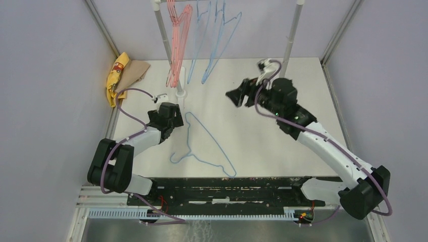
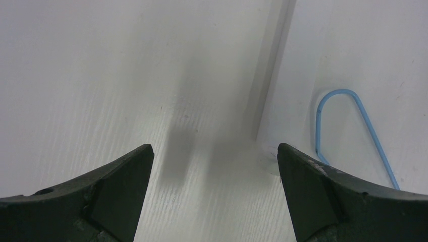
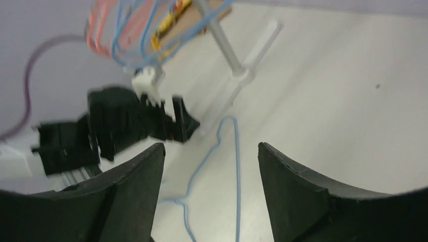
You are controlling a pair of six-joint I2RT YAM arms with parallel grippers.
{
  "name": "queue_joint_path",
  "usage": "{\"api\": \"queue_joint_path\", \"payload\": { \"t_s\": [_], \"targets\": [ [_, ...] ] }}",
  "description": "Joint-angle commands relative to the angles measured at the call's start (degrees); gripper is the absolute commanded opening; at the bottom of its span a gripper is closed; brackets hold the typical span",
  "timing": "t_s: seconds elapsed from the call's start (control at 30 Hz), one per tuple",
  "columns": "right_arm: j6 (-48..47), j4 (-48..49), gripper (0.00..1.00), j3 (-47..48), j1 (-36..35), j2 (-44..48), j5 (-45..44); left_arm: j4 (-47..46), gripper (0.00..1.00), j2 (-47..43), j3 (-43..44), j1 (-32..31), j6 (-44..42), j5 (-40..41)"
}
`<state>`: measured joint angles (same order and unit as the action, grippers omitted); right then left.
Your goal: Organize the hangers
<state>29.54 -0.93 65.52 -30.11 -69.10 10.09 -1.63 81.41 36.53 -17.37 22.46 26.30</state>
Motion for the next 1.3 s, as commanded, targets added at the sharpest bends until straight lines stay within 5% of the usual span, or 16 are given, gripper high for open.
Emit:
{"api": "queue_joint_path", "payload": {
  "t_s": [0.0,0.27,0.4,0.8,0.97,1.27],
  "targets": [
    [-14.42,-10.75,0.74,-9.10,-10.07,-0.22,-10.28,-1.36,0.99,0.83,2.23,0.14,1.79,-0.37],
    [-23.50,-14.91,0.69,-11.12,-31.83,-10.68,-18.33,-1.06,0.99,0.99,2.43,0.14,1.99,-0.25],
    [-24.73,-14.14,0.66,-7.96,-36.98,-18.26,-17.89,-0.64,0.99,1.25,2.66,0.09,1.98,-0.03],
    [-26.04,-6.65,0.63,0.08,-38.89,-31.65,-19.39,-0.65,0.99,0.52,2.15,0.13,2.15,0.21],
    [-26.14,-6.39,0.44,4.74,-38.89,-36.49,-17.00,-0.07,0.99,0.88,2.39,0.29,2.56,0.28],
    [-23.85,-4.39,0.41,5.27,-38.94,-38.79,-15.03,0.20,0.99,0.88,1.69,4.75,4.36,-5.26]
  ]
}}
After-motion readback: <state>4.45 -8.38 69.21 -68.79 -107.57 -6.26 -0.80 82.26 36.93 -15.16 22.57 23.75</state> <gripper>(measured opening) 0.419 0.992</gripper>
